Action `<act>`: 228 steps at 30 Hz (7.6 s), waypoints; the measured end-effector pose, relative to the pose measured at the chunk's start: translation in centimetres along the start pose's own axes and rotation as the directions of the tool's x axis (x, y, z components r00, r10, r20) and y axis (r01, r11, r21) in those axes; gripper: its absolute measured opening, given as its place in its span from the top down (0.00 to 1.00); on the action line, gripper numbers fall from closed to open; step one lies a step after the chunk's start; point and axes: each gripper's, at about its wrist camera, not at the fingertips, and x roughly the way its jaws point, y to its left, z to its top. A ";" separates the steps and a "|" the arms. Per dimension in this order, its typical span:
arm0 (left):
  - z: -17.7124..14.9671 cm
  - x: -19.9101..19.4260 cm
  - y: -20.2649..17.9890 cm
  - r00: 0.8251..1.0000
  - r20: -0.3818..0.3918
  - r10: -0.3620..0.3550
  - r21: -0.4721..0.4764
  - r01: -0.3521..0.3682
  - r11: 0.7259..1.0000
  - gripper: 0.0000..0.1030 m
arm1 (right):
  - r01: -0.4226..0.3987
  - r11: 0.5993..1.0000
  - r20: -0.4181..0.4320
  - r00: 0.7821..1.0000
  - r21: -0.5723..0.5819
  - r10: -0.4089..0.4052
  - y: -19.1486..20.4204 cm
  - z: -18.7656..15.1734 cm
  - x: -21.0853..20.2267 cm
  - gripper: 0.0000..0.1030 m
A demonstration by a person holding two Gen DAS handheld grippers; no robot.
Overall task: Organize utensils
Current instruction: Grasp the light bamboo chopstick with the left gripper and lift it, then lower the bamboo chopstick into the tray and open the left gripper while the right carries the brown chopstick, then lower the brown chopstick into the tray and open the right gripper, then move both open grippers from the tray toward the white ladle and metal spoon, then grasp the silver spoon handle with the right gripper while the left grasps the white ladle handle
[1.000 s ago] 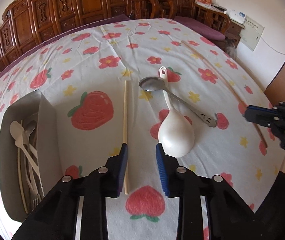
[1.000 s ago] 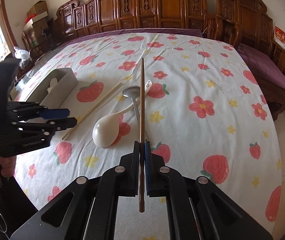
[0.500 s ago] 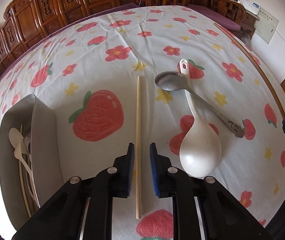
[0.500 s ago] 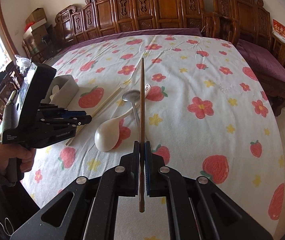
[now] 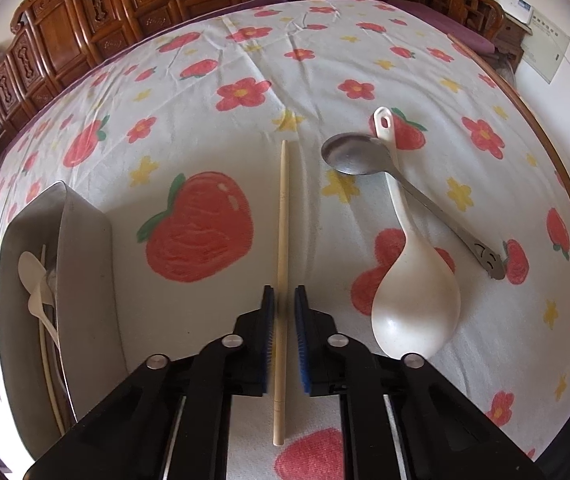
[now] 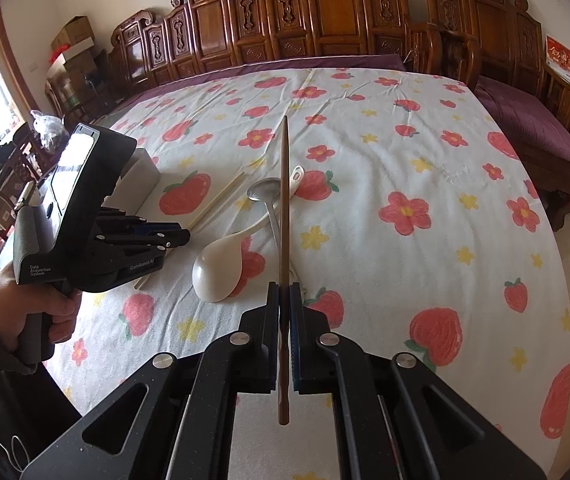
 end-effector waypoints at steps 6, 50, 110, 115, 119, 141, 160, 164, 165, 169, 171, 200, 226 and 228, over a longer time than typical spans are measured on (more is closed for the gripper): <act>-0.1 0.0 0.5 1.000 -0.004 0.005 -0.022 -0.005 1.000 0.96 | -0.001 1.000 -0.003 1.000 -0.005 0.001 0.3 0.0 0.1 0.94; -4.5 -11.3 12.1 0.977 0.211 0.033 -0.125 -0.006 0.992 0.96 | -0.092 0.981 0.024 0.995 -0.172 0.098 10.7 1.3 -1.1 0.94; -12.9 -12.0 26.2 0.955 0.277 0.104 -0.302 -0.016 0.953 0.77 | -0.190 0.975 -0.103 0.979 -0.115 0.178 27.0 7.9 11.3 0.94; -13.0 -12.1 26.3 0.955 0.278 0.106 -0.300 -0.018 0.954 0.77 | -0.182 0.976 -0.098 0.980 -0.117 0.171 27.0 7.8 11.9 0.94; -12.9 -12.3 26.2 0.954 0.282 0.104 -0.297 -0.016 0.955 0.77 | -0.188 0.976 -0.091 0.980 -0.110 0.178 27.0 7.8 12.0 0.94; -11.0 -14.0 21.2 0.943 0.328 0.058 -0.221 0.016 0.975 0.77 | -0.155 0.977 0.003 0.988 -0.145 0.157 21.4 7.0 6.9 0.91; -8.1 -13.1 12.6 0.937 0.344 -0.055 -0.116 0.101 0.988 0.57 | 0.072 0.995 0.006 0.997 -0.067 -0.072 3.3 0.4 2.7 0.91; -7.5 -12.8 10.4 0.938 0.340 -0.068 -0.080 0.101 0.992 0.56 | 0.071 0.996 0.015 0.997 -0.050 -0.070 2.6 -0.1 2.4 0.79; -7.4 -12.9 10.1 0.937 0.342 -0.069 -0.076 0.101 0.992 0.56 | 0.067 0.996 0.017 0.998 -0.050 -0.067 2.6 -0.2 2.3 0.79; -6.9 -13.1 9.9 0.939 0.336 -0.068 -0.076 0.099 0.992 0.56 | 0.060 0.996 0.024 0.998 -0.066 -0.058 2.9 -0.3 2.2 0.79; -6.5 -13.0 9.8 0.942 0.331 -0.064 -0.077 0.094 0.993 0.56 | 0.061 0.995 0.025 0.998 -0.078 -0.059 3.0 -0.1 2.4 0.79; 0.5 -5.3 5.1 0.944 0.289 -0.161 -0.012 0.172 0.985 0.56 | 0.060 0.978 -0.093 0.993 -0.201 -0.080 2.3 4.6 11.8 0.79; 3.3 0.9 -4.3 0.941 0.082 -0.329 0.191 0.309 0.932 0.72 | 0.115 0.993 -0.034 0.993 -0.033 -0.116 -5.0 3.0 6.6 0.92; 3.3 1.4 -4.4 0.944 0.069 -0.323 0.201 0.304 0.931 0.72 | 0.114 0.993 -0.032 0.993 -0.034 -0.115 -5.0 2.9 6.4 0.92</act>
